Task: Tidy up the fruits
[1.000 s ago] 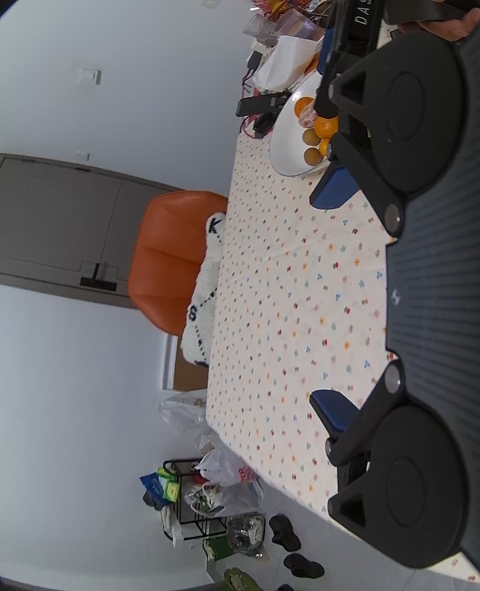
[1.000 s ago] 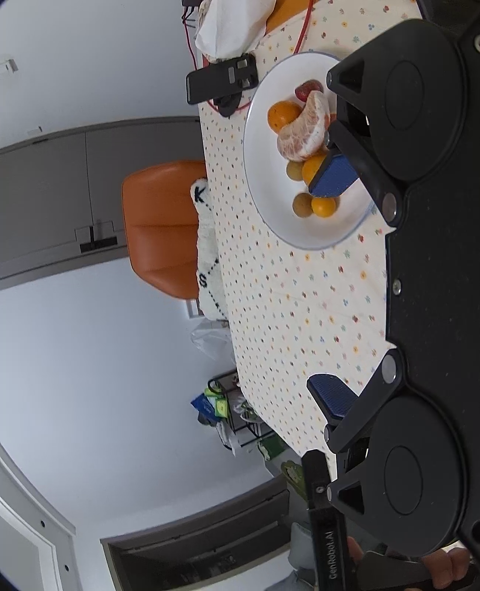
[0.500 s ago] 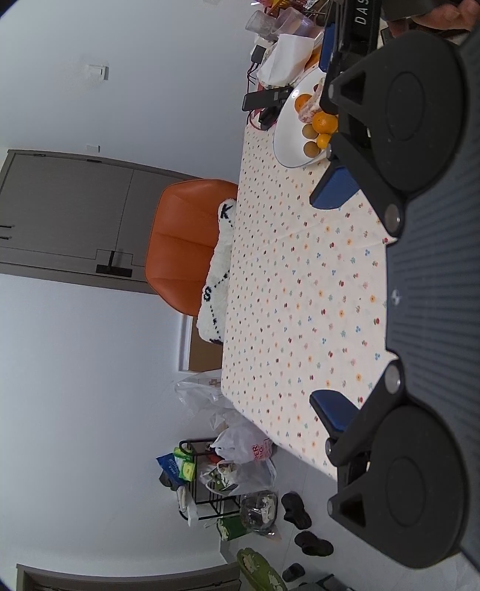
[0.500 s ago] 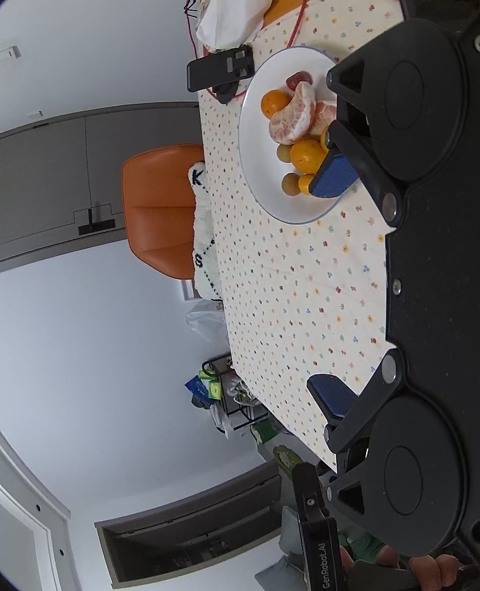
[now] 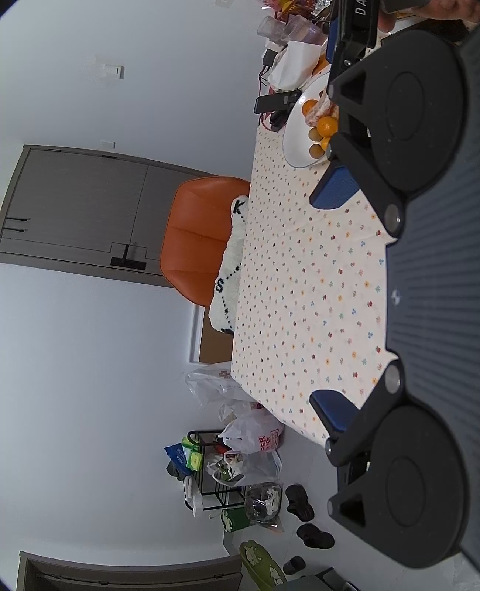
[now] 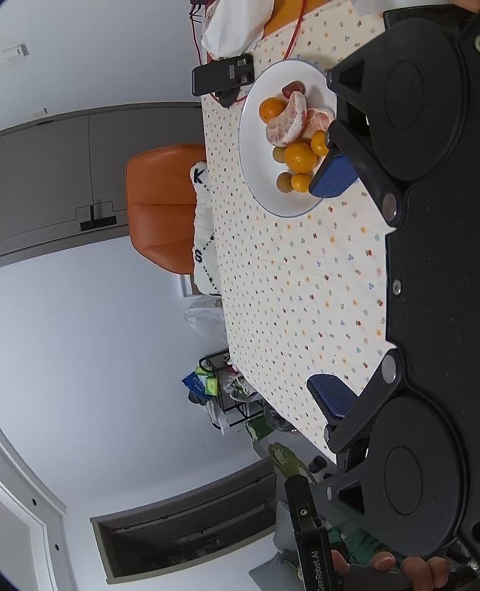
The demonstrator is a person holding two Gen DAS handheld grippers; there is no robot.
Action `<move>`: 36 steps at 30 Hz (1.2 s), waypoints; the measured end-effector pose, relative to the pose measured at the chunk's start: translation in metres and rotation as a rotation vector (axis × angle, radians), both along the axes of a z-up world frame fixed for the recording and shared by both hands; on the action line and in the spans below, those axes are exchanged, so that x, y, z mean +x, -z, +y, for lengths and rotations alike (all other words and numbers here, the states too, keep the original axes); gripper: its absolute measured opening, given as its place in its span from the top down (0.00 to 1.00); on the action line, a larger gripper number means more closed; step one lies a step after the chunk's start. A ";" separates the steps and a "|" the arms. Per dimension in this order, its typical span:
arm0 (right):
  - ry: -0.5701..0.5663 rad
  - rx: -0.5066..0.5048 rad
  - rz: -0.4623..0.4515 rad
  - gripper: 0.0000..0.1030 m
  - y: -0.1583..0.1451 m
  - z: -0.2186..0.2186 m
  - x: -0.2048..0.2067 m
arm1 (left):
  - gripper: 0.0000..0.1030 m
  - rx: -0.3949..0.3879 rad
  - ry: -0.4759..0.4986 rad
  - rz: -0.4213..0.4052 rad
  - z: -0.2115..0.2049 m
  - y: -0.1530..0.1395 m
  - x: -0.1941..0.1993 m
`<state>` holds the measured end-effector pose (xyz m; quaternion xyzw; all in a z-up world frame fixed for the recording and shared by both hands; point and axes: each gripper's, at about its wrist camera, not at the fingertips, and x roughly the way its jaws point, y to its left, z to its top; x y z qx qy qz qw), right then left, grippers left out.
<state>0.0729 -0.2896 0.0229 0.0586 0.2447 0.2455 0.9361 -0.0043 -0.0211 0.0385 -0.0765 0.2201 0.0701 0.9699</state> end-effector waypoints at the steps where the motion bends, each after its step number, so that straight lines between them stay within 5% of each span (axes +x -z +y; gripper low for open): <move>1: -0.002 0.001 0.002 0.00 0.000 0.001 -0.002 | 0.00 -0.003 -0.002 0.000 0.001 0.000 -0.001; 36: -0.006 -0.019 0.027 0.00 -0.001 0.001 -0.011 | 0.00 0.011 0.029 0.030 -0.001 0.002 -0.005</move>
